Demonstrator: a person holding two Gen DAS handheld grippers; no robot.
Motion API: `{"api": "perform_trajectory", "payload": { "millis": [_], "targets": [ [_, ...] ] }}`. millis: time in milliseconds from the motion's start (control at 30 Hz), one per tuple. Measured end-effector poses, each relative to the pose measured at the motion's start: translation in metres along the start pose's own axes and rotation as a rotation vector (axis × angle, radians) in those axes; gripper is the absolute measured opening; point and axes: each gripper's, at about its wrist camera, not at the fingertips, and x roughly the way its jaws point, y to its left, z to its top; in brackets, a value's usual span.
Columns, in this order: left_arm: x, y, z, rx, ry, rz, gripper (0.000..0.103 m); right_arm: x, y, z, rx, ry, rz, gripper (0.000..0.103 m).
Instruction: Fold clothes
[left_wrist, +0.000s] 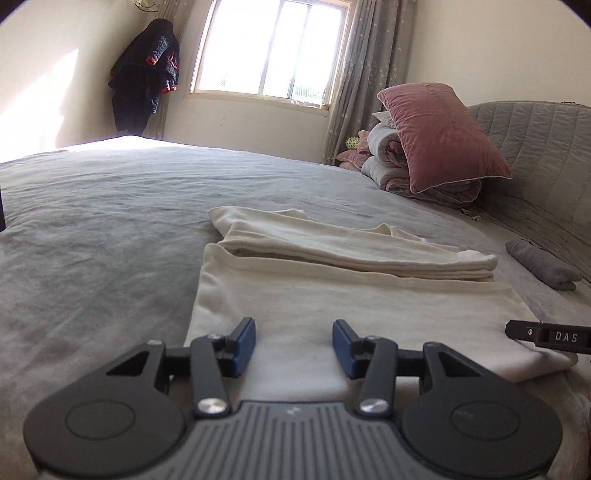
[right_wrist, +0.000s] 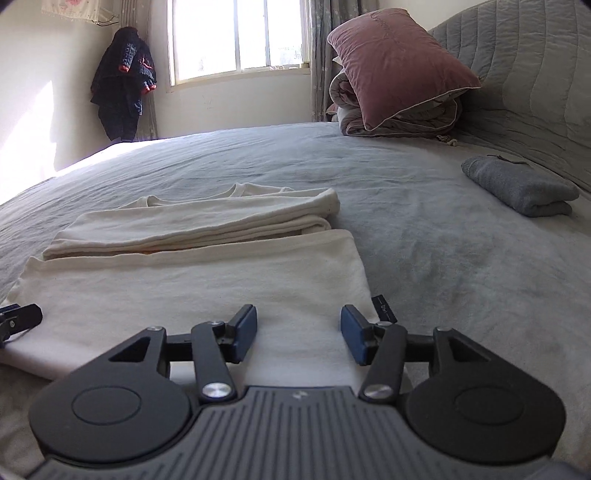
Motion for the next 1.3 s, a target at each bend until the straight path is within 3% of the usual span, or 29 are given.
{"api": "perform_trajectory", "payload": {
  "millis": [233,500,767,1033,1167,1300],
  "targets": [
    [-0.004,0.000,-0.001,-0.015,-0.008,-0.011,0.053,-0.001,0.012,-0.006,-0.067,-0.007,-0.038,0.063],
    [-0.005,-0.001,-0.002,-0.013,-0.009,-0.017,0.057,-0.001,0.012,-0.006,-0.059,-0.005,-0.041,0.068],
    [-0.015,-0.009,0.004,0.057,0.048,0.031,0.061,-0.007,0.007,-0.003,-0.061,0.018,-0.027,0.069],
    [-0.032,0.031,0.058,-0.157,0.185,-0.009,0.063,-0.034,-0.016,0.033,-0.051,0.089,-0.015,0.071],
    [-0.039,0.059,0.081,-0.259,0.298,-0.054,0.063,-0.036,-0.054,0.051,0.091,0.235,0.055,0.071],
    [-0.038,0.093,0.081,-0.446,0.434,-0.127,0.063,-0.034,-0.099,0.051,0.331,0.369,0.161,0.071]
  ]
}}
